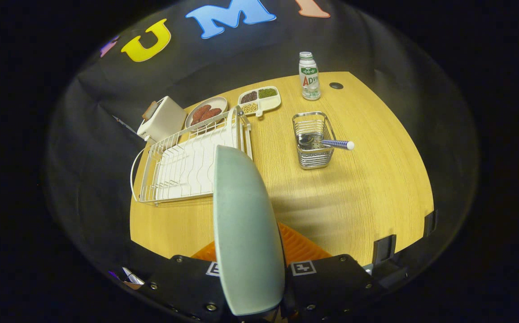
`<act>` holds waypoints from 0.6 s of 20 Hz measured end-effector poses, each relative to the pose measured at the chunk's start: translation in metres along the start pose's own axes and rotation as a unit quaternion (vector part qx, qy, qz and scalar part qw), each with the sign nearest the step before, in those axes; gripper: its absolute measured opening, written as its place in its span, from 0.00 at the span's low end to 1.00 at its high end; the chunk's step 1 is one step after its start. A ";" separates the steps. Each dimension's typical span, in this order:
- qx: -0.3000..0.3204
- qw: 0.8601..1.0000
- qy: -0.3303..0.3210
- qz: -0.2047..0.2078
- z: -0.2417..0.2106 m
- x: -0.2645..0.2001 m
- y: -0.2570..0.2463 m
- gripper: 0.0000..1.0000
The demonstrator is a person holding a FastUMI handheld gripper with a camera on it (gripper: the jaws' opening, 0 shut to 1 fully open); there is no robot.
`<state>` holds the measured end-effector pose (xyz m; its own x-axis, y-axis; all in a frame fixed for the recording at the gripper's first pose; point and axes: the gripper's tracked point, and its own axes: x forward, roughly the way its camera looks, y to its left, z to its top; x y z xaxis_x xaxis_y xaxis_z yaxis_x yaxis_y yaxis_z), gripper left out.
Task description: Take the plate from the dish rack, then take the spoon from the basket and place it into the plate.
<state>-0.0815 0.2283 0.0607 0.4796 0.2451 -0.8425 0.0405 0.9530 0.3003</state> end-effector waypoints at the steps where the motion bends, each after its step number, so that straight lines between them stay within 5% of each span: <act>1: 0.003 1.000 0.006 0.004 -0.004 0.002 -0.002 0.37; 12: 0.020 0.996 0.078 0.030 -0.055 0.066 -0.008 0.37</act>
<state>-0.0987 0.2468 -0.0215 0.3405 0.3298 -0.8805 0.0527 0.9283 0.3681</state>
